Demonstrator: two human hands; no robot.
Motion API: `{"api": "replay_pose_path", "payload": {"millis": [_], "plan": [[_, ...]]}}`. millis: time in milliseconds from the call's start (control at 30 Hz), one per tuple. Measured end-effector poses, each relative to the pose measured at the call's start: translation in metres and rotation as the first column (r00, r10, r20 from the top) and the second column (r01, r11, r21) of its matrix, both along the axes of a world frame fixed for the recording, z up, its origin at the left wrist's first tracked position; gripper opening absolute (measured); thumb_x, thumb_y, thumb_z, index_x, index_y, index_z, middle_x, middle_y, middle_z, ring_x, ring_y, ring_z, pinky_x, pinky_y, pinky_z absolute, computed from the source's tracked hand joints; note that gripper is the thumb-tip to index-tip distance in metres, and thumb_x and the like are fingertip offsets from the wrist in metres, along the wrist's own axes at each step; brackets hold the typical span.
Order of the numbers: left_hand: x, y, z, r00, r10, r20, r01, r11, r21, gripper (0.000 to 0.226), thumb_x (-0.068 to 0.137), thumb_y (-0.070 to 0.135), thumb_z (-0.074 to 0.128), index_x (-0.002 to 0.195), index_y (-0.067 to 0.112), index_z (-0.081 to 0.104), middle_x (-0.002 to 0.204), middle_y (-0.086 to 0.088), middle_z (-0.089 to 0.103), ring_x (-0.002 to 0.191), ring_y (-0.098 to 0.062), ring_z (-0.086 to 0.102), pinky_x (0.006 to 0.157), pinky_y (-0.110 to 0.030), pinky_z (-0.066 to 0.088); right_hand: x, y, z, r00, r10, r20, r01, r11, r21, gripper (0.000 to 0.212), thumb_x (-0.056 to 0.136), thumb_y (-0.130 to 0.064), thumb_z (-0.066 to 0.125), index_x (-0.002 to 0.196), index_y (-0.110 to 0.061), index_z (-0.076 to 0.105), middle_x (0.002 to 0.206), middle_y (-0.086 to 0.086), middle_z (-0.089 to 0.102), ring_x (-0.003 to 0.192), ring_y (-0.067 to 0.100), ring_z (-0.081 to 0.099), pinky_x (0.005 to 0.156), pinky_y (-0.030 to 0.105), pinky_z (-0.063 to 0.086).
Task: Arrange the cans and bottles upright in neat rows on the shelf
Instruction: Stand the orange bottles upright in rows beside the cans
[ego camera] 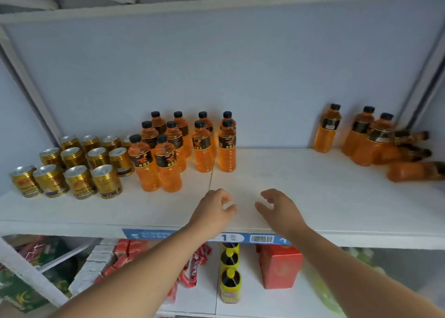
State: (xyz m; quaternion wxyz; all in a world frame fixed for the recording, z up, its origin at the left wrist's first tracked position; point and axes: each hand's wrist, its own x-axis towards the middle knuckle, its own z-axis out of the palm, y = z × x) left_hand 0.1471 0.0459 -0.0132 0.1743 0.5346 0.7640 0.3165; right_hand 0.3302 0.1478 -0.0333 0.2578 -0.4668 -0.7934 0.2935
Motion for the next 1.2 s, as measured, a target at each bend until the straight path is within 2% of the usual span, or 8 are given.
{"api": "replay_pose_path", "payload": {"millis": [300, 533, 733, 900, 967, 1067, 1100, 1200], "plan": [[0.161, 0.067, -0.006, 0.967, -0.246, 0.071, 0.248, 0.969, -0.016, 0.017, 0.096, 0.038, 0.065, 0.110, 0.033, 0.058, 0.118, 0.009, 0.059, 0.106, -0.005, 0.057, 0.088, -0.022, 0.042, 0.177, 0.003, 0.000, 0.962, -0.268, -0.054, 0.267, 0.963, -0.021, 0.039, 0.095, -0.036, 0.061, 0.129, -0.016, 0.060, 0.124, -0.003, 0.063, 0.112, 0.013, 0.059, 0.092, 0.029, 0.046], [0.236, 0.121, -0.008, 0.908, -0.407, 0.098, 0.412, 0.911, -0.028, 0.020, 0.093, 0.038, 0.066, 0.111, 0.032, 0.060, 0.118, 0.010, 0.061, 0.105, -0.006, 0.059, 0.086, -0.022, 0.043, 0.256, 0.011, -0.004, 0.899, -0.435, -0.054, 0.433, 0.901, -0.033, 0.038, 0.094, -0.038, 0.063, 0.126, -0.017, 0.061, 0.118, -0.006, 0.063, 0.106, 0.009, 0.059, 0.089, 0.028, 0.047], [0.237, 0.186, -0.010, 0.911, -0.389, 0.138, 0.395, 0.919, -0.012, 0.025, 0.091, 0.041, 0.069, 0.111, 0.030, 0.060, 0.115, 0.009, 0.063, 0.102, -0.006, 0.060, 0.082, -0.022, 0.042, 0.269, 0.057, -0.003, 0.872, -0.488, -0.038, 0.485, 0.872, -0.060, 0.038, 0.094, -0.040, 0.063, 0.126, -0.021, 0.059, 0.114, -0.008, 0.061, 0.099, 0.009, 0.060, 0.080, 0.027, 0.048], [0.213, 0.248, -0.001, 0.928, -0.338, 0.156, 0.340, 0.940, 0.018, 0.037, 0.094, 0.040, 0.068, 0.125, 0.022, 0.058, 0.120, 0.005, 0.061, 0.105, -0.012, 0.060, 0.083, -0.025, 0.043, 0.252, 0.115, 0.012, 0.860, -0.504, -0.078, 0.503, 0.864, -0.039, 0.043, 0.092, -0.043, 0.066, 0.129, -0.023, 0.055, 0.114, -0.011, 0.060, 0.096, 0.006, 0.060, 0.075, 0.025, 0.050], [0.201, 0.273, 0.006, 0.932, -0.330, 0.148, 0.328, 0.944, 0.033, 0.041, 0.094, 0.041, 0.067, 0.129, 0.023, 0.055, 0.121, 0.006, 0.059, 0.103, -0.011, 0.059, 0.076, -0.022, 0.044, 0.242, 0.140, 0.019, 0.851, -0.518, -0.091, 0.516, 0.855, -0.045, 0.046, 0.091, -0.044, 0.067, 0.130, -0.023, 0.053, 0.114, -0.011, 0.060, 0.094, 0.004, 0.060, 0.069, 0.020, 0.047], [0.186, 0.312, 0.019, 0.936, -0.334, 0.111, 0.323, 0.941, 0.104, 0.045, 0.093, 0.041, 0.068, 0.132, 0.024, 0.054, 0.118, 0.008, 0.053, 0.093, -0.006, 0.058, 0.056, -0.012, 0.041, 0.227, 0.176, 0.026, 0.823, -0.555, -0.123, 0.549, 0.832, -0.082, 0.052, 0.090, -0.047, 0.068, 0.133, -0.026, 0.050, 0.118, -0.012, 0.060, 0.088, -0.001, 0.059, 0.060, 0.013, 0.042], [0.183, 0.323, 0.023, 0.939, -0.328, 0.104, 0.315, 0.941, 0.125, 0.045, 0.093, 0.040, 0.069, 0.132, 0.023, 0.054, 0.119, 0.006, 0.053, 0.093, -0.006, 0.058, 0.055, -0.013, 0.042, 0.223, 0.186, 0.027, 0.814, -0.564, -0.140, 0.556, 0.826, -0.095, 0.054, 0.089, -0.048, 0.069, 0.135, -0.027, 0.049, 0.120, -0.011, 0.059, 0.088, 0.000, 0.059, 0.060, 0.014, 0.043], [0.178, 0.352, 0.033, 0.937, -0.334, 0.103, 0.313, 0.933, 0.178, 0.044, 0.091, 0.038, 0.072, 0.128, 0.020, 0.059, 0.127, 0.000, 0.053, 0.105, -0.016, 0.063, 0.077, -0.024, 0.048, 0.213, 0.209, 0.026, 0.799, -0.578, -0.166, 0.571, 0.816, -0.091, 0.063, 0.087, -0.050, 0.071, 0.139, -0.027, 0.044, 0.126, -0.010, 0.057, 0.102, 0.007, 0.059, 0.069, 0.022, 0.049]]}}
